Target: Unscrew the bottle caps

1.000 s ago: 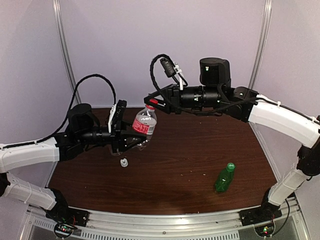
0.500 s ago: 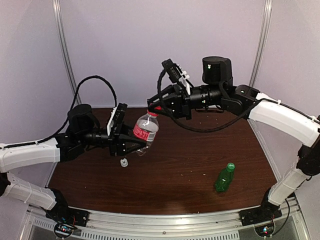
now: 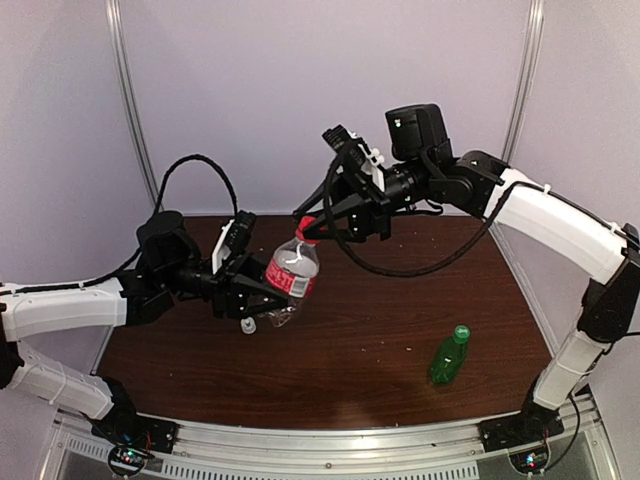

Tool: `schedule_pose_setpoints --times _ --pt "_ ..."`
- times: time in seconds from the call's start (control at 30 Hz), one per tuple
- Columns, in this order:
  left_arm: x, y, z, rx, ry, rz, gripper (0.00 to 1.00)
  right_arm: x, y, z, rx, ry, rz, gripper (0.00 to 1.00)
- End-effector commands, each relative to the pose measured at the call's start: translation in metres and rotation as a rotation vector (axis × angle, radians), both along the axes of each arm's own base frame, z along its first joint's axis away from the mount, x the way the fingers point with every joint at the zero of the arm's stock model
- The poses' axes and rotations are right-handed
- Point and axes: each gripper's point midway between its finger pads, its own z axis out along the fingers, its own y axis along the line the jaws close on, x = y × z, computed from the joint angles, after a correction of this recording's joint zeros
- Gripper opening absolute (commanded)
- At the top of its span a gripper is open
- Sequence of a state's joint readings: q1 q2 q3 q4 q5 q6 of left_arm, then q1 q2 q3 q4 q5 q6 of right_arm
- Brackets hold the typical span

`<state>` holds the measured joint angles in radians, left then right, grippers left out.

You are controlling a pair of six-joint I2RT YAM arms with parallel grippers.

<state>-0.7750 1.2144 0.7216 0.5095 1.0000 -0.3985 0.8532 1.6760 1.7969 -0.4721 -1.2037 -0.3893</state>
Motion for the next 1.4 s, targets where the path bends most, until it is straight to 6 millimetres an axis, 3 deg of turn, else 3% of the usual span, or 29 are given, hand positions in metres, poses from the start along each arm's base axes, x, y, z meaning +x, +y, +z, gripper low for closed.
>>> schedule_pose_setpoints --times 0.0,0.2,0.3,0.43,0.63,0.83,0.93,1.17,1.37 --pt "0.007 0.002 0.03 -0.087 -0.117 0.045 0.14 0.022 -0.006 0.004 0.014 0.046 -0.172 0.39" --pt "0.031 -0.003 0.025 -0.036 -0.118 0.175 0.14 0.034 -0.013 0.024 0.06 0.144 -0.321 0.64" --pt "0.044 -0.004 0.022 -0.007 -0.119 0.242 0.13 0.047 -0.016 0.03 0.071 0.209 -0.429 0.83" --pt "0.058 -0.003 0.017 0.025 -0.124 0.318 0.13 0.07 -0.019 0.036 0.099 0.295 -0.6 0.91" --pt "0.07 -0.001 0.015 0.043 -0.13 0.39 0.13 0.093 -0.013 0.028 0.089 0.377 -0.804 0.92" --pt "0.076 0.001 0.013 0.056 -0.134 0.427 0.13 0.101 -0.005 0.015 0.066 0.434 -0.861 0.88" --pt "0.076 0.002 0.013 0.059 -0.137 0.435 0.14 0.102 -0.002 0.009 0.053 0.444 -0.865 0.85" --pt "0.077 0.004 0.013 0.058 -0.145 0.45 0.13 0.094 0.004 0.002 0.042 0.461 -0.821 0.64" --pt "0.077 0.006 0.015 0.056 -0.15 0.461 0.13 0.093 0.007 -0.006 0.029 0.476 -0.811 0.62"
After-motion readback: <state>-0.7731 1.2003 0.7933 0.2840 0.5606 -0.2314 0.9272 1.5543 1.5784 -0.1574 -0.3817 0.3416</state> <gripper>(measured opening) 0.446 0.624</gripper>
